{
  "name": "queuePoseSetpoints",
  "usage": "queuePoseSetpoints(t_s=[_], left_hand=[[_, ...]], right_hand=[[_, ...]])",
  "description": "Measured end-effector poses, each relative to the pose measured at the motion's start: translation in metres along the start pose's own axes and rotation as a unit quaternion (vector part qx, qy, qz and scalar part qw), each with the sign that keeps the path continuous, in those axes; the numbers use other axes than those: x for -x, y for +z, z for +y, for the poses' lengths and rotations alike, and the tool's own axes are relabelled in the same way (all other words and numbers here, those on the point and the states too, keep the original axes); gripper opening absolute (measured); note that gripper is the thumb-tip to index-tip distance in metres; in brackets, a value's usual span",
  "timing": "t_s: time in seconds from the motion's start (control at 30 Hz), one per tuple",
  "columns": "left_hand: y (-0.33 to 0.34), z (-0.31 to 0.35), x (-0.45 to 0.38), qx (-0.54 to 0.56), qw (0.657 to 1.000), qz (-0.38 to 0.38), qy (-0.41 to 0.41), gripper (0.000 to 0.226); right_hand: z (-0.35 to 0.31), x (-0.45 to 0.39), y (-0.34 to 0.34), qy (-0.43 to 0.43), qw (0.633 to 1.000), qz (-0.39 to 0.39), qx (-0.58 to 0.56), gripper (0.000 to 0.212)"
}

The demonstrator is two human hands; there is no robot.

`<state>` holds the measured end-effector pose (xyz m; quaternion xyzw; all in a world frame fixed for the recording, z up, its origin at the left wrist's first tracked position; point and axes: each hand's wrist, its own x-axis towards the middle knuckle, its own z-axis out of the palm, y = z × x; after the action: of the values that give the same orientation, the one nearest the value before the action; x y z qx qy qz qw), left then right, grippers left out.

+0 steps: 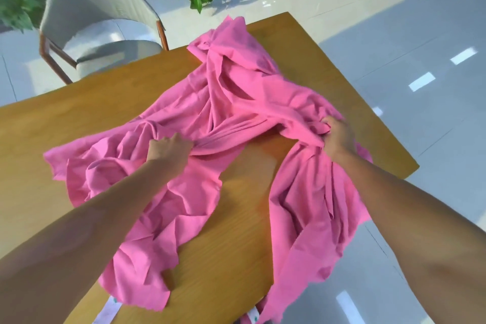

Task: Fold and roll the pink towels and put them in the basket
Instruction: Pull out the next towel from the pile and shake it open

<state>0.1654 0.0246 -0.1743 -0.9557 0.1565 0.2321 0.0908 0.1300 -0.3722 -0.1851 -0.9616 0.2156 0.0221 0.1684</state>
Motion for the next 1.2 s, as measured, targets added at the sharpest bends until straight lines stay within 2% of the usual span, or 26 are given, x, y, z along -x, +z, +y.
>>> queuePoseSetpoints(t_s=[0.1, 0.17, 0.23, 0.33, 0.4, 0.47, 0.53, 0.6, 0.63, 0.67, 0.73, 0.8, 0.83, 0.87, 0.93, 1.03, 1.1, 1.2], left_hand=[[-0.007, -0.002, -0.001, -0.002, 0.999, -0.044, -0.027, 0.038], [-0.01, -0.002, -0.005, -0.005, 0.997, -0.066, -0.037, 0.033], [-0.011, -0.003, -0.009, 0.001, 0.997, -0.075, -0.034, 0.029], [-0.015, -0.004, -0.02, 0.002, 0.996, -0.089, -0.01, 0.02], [-0.017, -0.007, -0.034, 0.02, 0.991, -0.134, 0.014, 0.009], [-0.02, -0.011, -0.051, 0.054, 0.976, -0.207, 0.038, 0.025], [-0.023, -0.016, -0.068, 0.096, 0.966, -0.237, 0.045, 0.042], [-0.024, -0.019, -0.083, 0.147, 0.968, -0.202, 0.035, 0.063], [-0.025, -0.018, -0.09, 0.181, 0.968, -0.171, 0.023, 0.074], [-0.026, -0.015, -0.097, 0.21, 0.969, -0.134, 0.006, 0.078], [-0.029, -0.008, -0.111, 0.228, 0.973, -0.037, -0.022, 0.067], [-0.031, 0.0, -0.12, 0.222, 0.973, 0.053, -0.03, 0.054], [-0.03, 0.003, -0.124, 0.225, 0.971, 0.079, -0.031, 0.051], [-0.029, 0.006, -0.127, 0.228, 0.969, 0.086, -0.033, 0.054], [-0.023, 0.011, -0.129, 0.233, 0.97, 0.057, -0.045, 0.071], [-0.013, 0.021, -0.126, 0.216, 0.975, 0.006, -0.053, 0.089], [-0.009, 0.025, -0.125, 0.181, 0.982, 0.0, -0.055, 0.079], [-0.01, 0.024, -0.126, 0.16, 0.986, 0.01, -0.047, 0.039]], right_hand=[[0.012, -0.021, -0.026, 0.071, 0.996, 0.039, -0.033, 0.037], [0.01, -0.033, -0.033, 0.107, 0.992, 0.057, -0.04, 0.034], [-0.001, -0.044, -0.035, 0.109, 0.993, 0.041, 0.002, 0.031], [-0.019, -0.066, -0.036, 0.099, 0.994, 0.039, 0.025, 0.04], [-0.028, -0.087, -0.034, 0.103, 0.994, -0.006, 0.03, 0.043], [-0.042, -0.111, -0.03, 0.128, 0.989, -0.056, 0.051, 0.048], [-0.064, -0.133, -0.027, 0.126, 0.99, -0.006, 0.065, 0.052], [-0.094, -0.153, -0.022, 0.027, 0.992, 0.091, 0.081, 0.05], [-0.111, -0.161, -0.017, -0.036, 0.99, 0.105, 0.085, 0.052], [-0.13, -0.169, -0.011, -0.095, 0.988, 0.081, 0.087, 0.059], [-0.167, -0.181, 0.009, -0.16, 0.983, -0.047, 0.079, 0.087], [-0.195, -0.186, 0.034, -0.162, 0.969, -0.168, 0.085, 0.112], [-0.203, -0.185, 0.048, -0.164, 0.961, -0.19, 0.114, 0.115], [-0.206, -0.184, 0.061, -0.166, 0.957, -0.188, 0.147, 0.11], [-0.203, -0.185, 0.079, -0.163, 0.961, -0.134, 0.18, 0.083], [-0.192, -0.2, 0.081, -0.138, 0.985, -0.07, 0.071, 0.039], [-0.185, -0.211, 0.065, -0.097, 0.991, -0.075, -0.057, 0.029], [-0.171, -0.227, 0.035, -0.026, 0.985, -0.045, -0.167, 0.023]])
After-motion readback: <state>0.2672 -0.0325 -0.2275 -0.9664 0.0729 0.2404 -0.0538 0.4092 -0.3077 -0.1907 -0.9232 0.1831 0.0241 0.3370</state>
